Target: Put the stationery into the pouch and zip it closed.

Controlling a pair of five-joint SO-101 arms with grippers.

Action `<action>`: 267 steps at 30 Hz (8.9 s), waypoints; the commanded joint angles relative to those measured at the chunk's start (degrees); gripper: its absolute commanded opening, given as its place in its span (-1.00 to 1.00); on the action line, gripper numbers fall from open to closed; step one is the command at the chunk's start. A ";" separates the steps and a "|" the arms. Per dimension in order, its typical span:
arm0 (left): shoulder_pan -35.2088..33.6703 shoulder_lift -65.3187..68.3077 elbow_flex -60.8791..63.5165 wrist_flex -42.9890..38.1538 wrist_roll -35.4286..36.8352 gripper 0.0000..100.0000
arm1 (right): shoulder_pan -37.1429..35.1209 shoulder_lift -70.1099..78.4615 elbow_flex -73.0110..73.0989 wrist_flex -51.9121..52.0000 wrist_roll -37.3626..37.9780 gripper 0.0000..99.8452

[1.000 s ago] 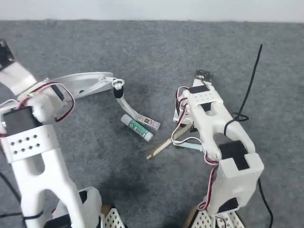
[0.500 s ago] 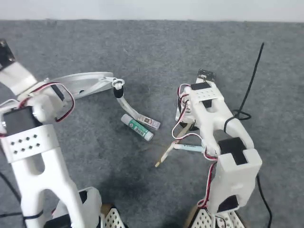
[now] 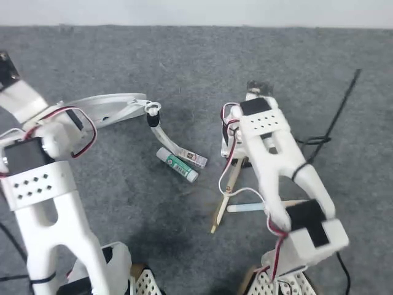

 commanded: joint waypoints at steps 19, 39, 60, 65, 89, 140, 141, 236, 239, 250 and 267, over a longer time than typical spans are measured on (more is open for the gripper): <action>1.14 -0.26 -0.40 -1.41 0.62 -0.98 | -11.82 -43.82 -2.37 2.95 -0.18 -0.99; 19.16 0.09 -6.81 6.24 -3.60 -0.98 | -19.30 -61.41 -2.37 -14.81 10.99 -0.99; 18.99 0.09 -5.32 5.89 -3.78 -0.98 | -18.86 -62.02 25.23 -63.43 25.67 -0.99; 18.55 0.00 -5.32 5.89 -3.87 -0.98 | -18.86 -62.02 25.49 -67.12 25.67 -0.99; 16.26 -0.18 -3.12 3.43 -3.87 -0.98 | -19.03 -59.56 50.29 -90.07 37.54 -0.99; 14.07 -0.18 -1.80 2.55 -3.78 -0.98 | -29.58 -73.98 45.27 -54.11 33.14 -0.83; 14.07 -0.18 -1.80 2.55 -3.78 -0.98 | -28.97 -73.98 45.27 -54.11 33.14 -0.82; -0.62 -0.18 -2.15 0.97 -0.70 -0.98 | -3.03 -17.45 38.68 -36.00 70.95 -0.99; -0.53 -0.18 -2.15 0.97 -0.70 -0.98 | -3.12 -22.37 38.68 -34.86 65.23 -0.99; 8.35 -0.70 -2.59 1.32 -0.62 -0.98 | -3.12 -29.76 38.42 -36.26 52.40 -0.99; 14.07 -7.74 1.71 -2.02 1.76 -0.98 | -3.38 -45.32 41.76 -36.79 42.81 -0.99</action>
